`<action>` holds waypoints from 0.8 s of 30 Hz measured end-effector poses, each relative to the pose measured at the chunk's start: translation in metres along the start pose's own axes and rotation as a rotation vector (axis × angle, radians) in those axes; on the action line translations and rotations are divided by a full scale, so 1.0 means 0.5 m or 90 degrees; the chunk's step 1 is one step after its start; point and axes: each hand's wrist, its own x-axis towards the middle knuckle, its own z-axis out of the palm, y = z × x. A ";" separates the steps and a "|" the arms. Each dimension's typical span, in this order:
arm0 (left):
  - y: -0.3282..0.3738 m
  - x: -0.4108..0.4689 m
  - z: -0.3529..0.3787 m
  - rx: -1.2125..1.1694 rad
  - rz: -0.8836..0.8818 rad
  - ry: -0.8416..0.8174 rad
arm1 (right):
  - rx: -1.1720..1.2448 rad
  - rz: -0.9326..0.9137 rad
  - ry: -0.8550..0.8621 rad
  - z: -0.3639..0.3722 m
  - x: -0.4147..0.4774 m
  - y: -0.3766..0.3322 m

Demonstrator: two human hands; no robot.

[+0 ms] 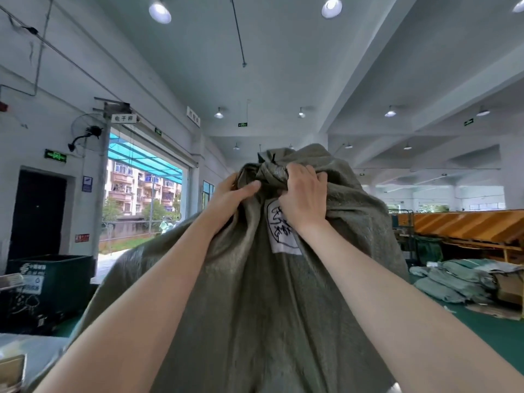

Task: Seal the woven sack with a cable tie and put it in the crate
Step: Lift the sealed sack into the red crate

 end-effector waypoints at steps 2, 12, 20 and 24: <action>-0.014 0.008 -0.001 0.155 0.031 -0.106 | 0.005 0.013 0.052 0.025 0.004 0.012; -0.074 0.046 -0.017 0.559 0.250 -0.138 | 0.008 -0.024 0.263 0.108 0.031 0.025; -0.137 0.032 0.009 0.596 0.232 -0.080 | 0.057 -0.048 0.230 0.137 0.008 0.055; -0.145 0.023 -0.004 0.613 0.230 -0.075 | 0.090 -0.067 0.199 0.145 0.012 0.047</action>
